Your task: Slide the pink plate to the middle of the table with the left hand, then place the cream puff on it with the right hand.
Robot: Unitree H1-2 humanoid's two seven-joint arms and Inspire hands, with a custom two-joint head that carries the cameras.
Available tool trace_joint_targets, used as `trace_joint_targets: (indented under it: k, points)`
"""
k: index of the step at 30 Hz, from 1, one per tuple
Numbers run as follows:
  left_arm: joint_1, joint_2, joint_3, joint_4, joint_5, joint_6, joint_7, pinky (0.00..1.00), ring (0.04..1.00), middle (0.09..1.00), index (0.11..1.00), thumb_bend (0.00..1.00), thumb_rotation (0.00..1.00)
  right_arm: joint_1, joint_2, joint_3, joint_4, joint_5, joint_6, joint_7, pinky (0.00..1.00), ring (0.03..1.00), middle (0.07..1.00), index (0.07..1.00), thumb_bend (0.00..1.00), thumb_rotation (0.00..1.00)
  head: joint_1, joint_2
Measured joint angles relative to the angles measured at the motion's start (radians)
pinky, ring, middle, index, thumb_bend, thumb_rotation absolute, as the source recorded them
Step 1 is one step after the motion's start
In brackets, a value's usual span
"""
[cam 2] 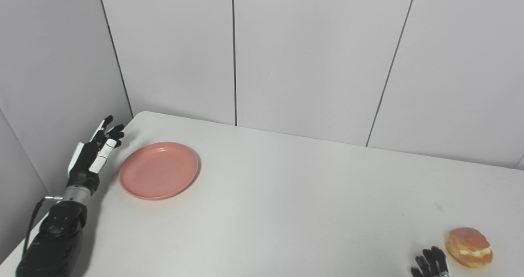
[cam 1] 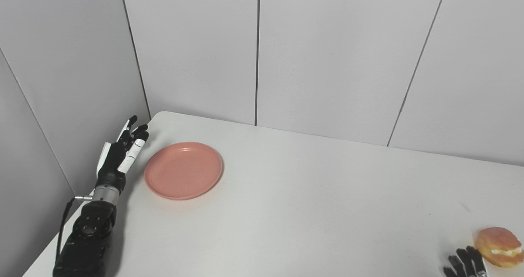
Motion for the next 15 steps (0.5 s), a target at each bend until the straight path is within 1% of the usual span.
trace_joint_targets:
  k: [2,5,9,11,12,15]
  points:
    - [-0.015,0.002,0.003,0.037,-0.010,-0.005,0.001,0.89,0.903,0.903,0.950,0.78,0.81,0.000,0.000,0.000,0.000,-0.001,-0.001,0.000,1.00,1.000,1.000,1.000,0.85,1.00,0.000,0.000]
    - [-0.035,0.007,0.006,0.083,-0.011,-0.006,0.009,0.86,0.889,0.896,0.951,0.77,0.86,0.000,0.000,0.000,0.000,-0.001,-0.001,0.000,1.00,1.000,1.000,1.000,0.85,1.00,-0.002,0.000]
    - [-0.055,0.010,0.000,0.141,-0.011,-0.009,0.014,0.87,0.887,0.894,0.948,0.80,0.87,0.000,0.000,0.000,0.000,-0.002,-0.001,0.000,1.00,0.999,1.000,1.000,0.86,1.00,-0.003,0.002]
    - [-0.056,0.009,-0.009,0.145,-0.009,-0.009,0.014,0.88,0.893,0.894,0.938,0.82,0.87,0.000,0.000,0.000,0.000,-0.003,-0.003,0.000,1.00,1.000,1.000,1.000,0.86,1.00,-0.006,0.003]
    - [-0.056,0.009,-0.011,0.145,-0.009,-0.009,0.014,0.88,0.897,0.895,0.938,0.82,0.87,0.001,0.000,0.000,0.000,-0.004,-0.003,0.000,1.00,1.000,1.000,1.000,0.86,1.00,-0.006,0.003]
    - [-0.056,0.009,-0.017,0.146,-0.010,-0.009,0.014,0.89,0.896,0.893,0.937,0.74,0.85,0.001,0.001,0.000,0.000,-0.005,-0.004,0.000,0.99,0.991,1.000,1.000,0.88,1.00,-0.012,0.006]
